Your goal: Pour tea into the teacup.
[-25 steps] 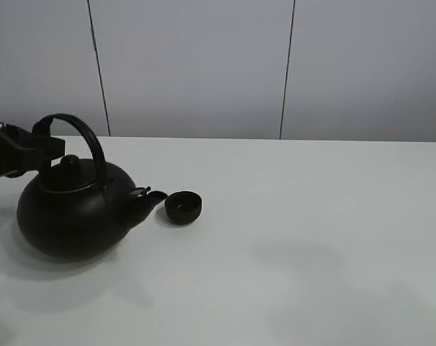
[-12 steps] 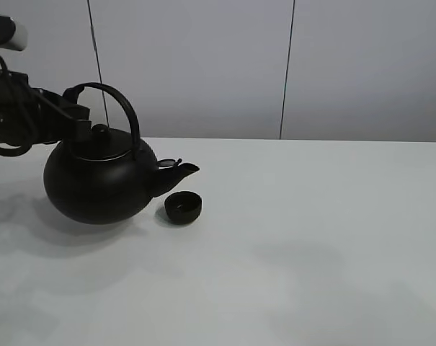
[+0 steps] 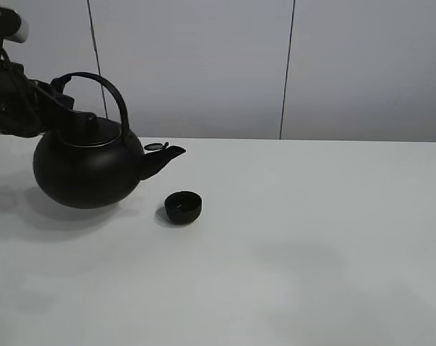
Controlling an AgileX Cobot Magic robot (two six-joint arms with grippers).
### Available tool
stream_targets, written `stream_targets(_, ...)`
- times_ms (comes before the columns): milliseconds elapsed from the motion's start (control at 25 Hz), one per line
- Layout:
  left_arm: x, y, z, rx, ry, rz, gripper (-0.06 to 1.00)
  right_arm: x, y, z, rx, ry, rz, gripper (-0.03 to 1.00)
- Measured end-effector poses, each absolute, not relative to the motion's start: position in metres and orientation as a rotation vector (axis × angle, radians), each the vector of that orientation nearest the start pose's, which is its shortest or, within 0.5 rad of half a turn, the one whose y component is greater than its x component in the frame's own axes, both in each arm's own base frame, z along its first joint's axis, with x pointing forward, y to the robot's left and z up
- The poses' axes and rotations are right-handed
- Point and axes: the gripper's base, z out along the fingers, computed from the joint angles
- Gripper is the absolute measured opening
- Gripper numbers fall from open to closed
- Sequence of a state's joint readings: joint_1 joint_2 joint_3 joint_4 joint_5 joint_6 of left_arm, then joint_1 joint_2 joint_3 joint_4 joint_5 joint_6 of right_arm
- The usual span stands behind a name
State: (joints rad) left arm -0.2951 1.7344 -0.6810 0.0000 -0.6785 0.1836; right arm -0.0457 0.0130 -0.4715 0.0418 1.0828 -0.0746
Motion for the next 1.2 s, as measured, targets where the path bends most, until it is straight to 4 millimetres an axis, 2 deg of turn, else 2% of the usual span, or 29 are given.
stream_targets(360,0.327,-0.093,0.166,0.429,1.849,0.008,0.13,-0.001,0.003,0.268,-0.032,2.108,-0.021,0.46)
stream_targets(840,0.327,-0.098,0.166,0.559,1.815,0.031,0.12,-0.001,0.003,0.268,-0.032,2.108,-0.020,0.46)
stream_targets(1200,0.325,-0.100,0.164,0.572,1.838,0.044,0.12,-0.001,0.003,0.268,-0.032,2.108,-0.020,0.46)
